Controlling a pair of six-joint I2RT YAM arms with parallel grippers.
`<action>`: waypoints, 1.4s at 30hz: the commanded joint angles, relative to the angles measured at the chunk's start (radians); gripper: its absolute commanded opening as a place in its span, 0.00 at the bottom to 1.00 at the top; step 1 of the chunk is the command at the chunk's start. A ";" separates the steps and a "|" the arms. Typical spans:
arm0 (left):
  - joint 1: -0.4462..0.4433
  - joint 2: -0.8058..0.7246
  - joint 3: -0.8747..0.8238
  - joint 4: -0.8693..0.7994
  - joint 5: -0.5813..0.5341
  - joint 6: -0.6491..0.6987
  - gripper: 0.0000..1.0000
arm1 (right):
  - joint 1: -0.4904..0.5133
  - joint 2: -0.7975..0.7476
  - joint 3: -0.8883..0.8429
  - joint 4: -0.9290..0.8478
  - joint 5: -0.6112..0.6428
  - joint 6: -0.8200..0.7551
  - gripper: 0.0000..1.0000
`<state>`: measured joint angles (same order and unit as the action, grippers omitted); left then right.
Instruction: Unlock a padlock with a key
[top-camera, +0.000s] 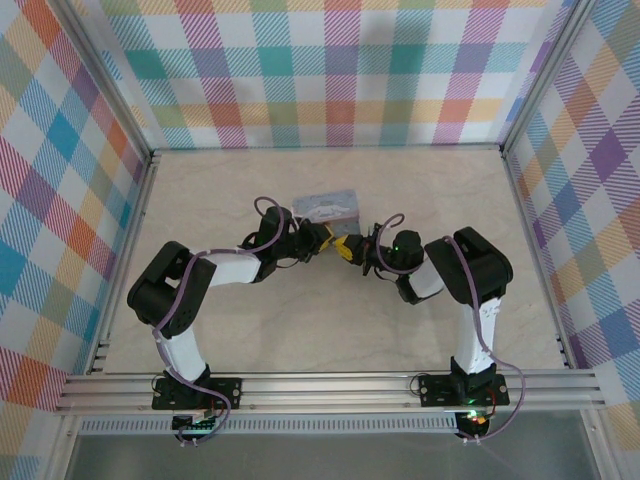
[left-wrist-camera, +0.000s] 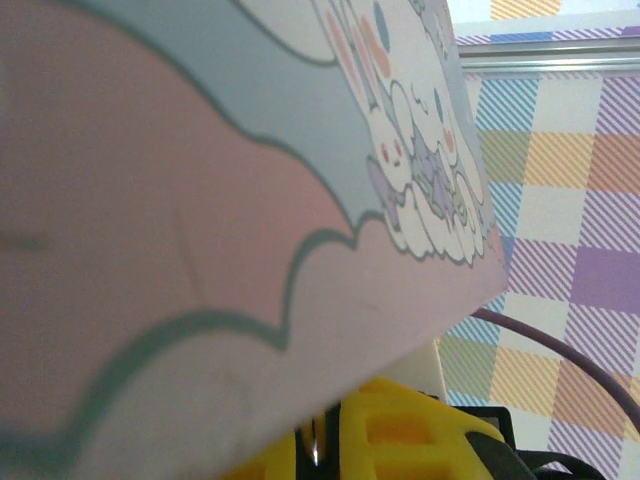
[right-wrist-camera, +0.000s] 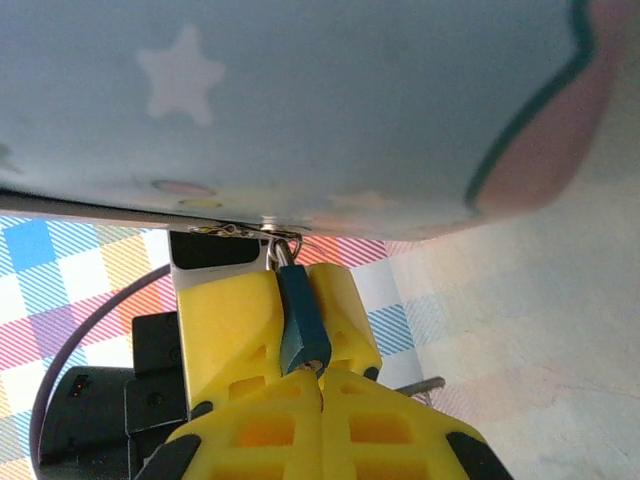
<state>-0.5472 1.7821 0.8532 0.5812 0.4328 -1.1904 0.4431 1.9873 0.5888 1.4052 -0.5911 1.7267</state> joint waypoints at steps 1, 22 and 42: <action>-0.034 -0.024 0.023 0.098 0.111 -0.020 0.03 | 0.010 0.031 0.069 -0.008 0.060 -0.015 0.01; -0.054 -0.018 0.032 0.057 0.167 0.008 0.01 | 0.017 0.074 0.083 -0.026 0.080 0.031 0.01; -0.013 -0.039 0.004 -0.052 0.092 0.075 0.02 | -0.028 0.035 -0.086 0.001 0.068 -0.040 0.19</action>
<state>-0.5529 1.7828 0.8536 0.5030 0.4622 -1.1351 0.4313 2.0342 0.5453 1.3991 -0.5526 1.7283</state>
